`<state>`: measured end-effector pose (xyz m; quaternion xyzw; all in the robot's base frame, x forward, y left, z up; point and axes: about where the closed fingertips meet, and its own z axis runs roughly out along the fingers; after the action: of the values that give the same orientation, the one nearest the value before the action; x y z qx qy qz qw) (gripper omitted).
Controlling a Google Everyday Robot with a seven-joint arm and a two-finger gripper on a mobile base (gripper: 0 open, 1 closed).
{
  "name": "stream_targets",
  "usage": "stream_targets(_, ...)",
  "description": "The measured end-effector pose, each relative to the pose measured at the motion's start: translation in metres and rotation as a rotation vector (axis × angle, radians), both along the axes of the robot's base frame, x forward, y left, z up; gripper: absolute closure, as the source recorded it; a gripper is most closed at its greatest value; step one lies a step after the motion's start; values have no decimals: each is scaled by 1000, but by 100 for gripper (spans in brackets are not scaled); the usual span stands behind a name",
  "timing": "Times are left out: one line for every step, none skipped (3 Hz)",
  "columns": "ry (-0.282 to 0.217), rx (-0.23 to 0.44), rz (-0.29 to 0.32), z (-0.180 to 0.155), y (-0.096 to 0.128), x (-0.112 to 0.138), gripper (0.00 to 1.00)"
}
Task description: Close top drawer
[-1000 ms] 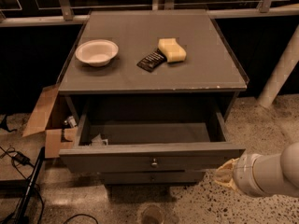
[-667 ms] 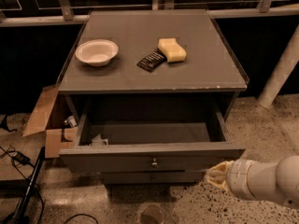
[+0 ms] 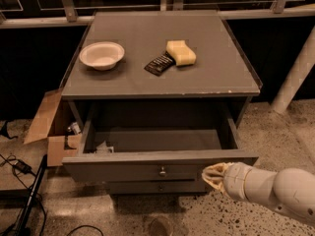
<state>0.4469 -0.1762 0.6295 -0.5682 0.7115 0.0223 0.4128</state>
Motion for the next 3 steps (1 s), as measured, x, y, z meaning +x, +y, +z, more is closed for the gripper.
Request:
stream_targets(-45,21,-6,-5,3,15,100)
stream_targets(-84,35,-24,-9,3,32,100)
stream_targets(-102,40,-38,-11,1,46,100)
